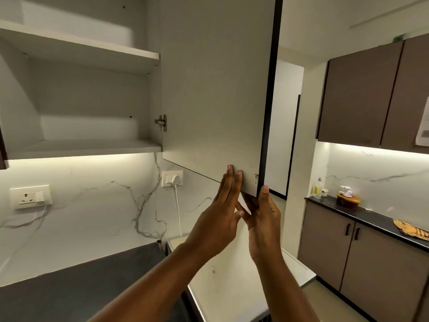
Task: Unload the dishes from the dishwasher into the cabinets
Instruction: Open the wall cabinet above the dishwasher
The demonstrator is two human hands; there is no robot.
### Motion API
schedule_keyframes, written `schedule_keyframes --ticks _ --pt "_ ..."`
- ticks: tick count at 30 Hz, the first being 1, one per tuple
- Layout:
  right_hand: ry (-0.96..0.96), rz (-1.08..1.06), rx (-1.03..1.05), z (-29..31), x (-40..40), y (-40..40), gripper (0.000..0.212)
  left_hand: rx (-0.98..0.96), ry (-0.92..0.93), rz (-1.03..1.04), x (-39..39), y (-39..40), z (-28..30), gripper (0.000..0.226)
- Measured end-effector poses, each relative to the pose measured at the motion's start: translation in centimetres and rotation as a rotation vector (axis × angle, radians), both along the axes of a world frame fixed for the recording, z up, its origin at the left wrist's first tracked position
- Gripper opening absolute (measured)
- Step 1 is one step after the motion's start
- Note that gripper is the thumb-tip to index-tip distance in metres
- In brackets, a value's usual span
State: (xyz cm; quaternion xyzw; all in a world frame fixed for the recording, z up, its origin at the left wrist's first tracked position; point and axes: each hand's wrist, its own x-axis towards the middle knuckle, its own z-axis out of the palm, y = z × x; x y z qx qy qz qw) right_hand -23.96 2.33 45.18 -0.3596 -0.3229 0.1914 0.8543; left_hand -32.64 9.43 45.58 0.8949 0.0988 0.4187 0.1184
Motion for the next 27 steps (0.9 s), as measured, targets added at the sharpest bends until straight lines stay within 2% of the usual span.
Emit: schedule_keyframes --ticks 7,13,18,20,23,27 --pt "0.104 0.018 0.014 0.4 1.9 0.1 0.047 0.049 0.059 0.015 2.0 1.0 0.6 0.096" --pt "0.077 0.03 -0.057 0.7 2.1 -1.0 0.035 0.033 0.145 0.019 1.6 1.4 1.8 0.087" --pt "0.015 -0.071 -0.203 0.2 1.0 -2.0 0.061 -0.066 0.151 -0.032 -0.7 1.1 1.4 0.074" --pt "0.018 -0.123 -0.246 -0.8 0.2 -2.5 0.059 -0.068 0.136 -0.016 -2.1 0.5 0.2 0.069" --pt "-0.021 -0.192 -0.349 -4.4 -1.4 -3.9 0.043 -0.129 0.12 -0.026 -4.8 -0.5 -3.7 0.062" --pt "-0.024 -0.236 -0.572 -13.2 -4.0 -7.3 0.037 -0.371 0.233 -0.02 -8.4 -2.4 -12.6 0.056"
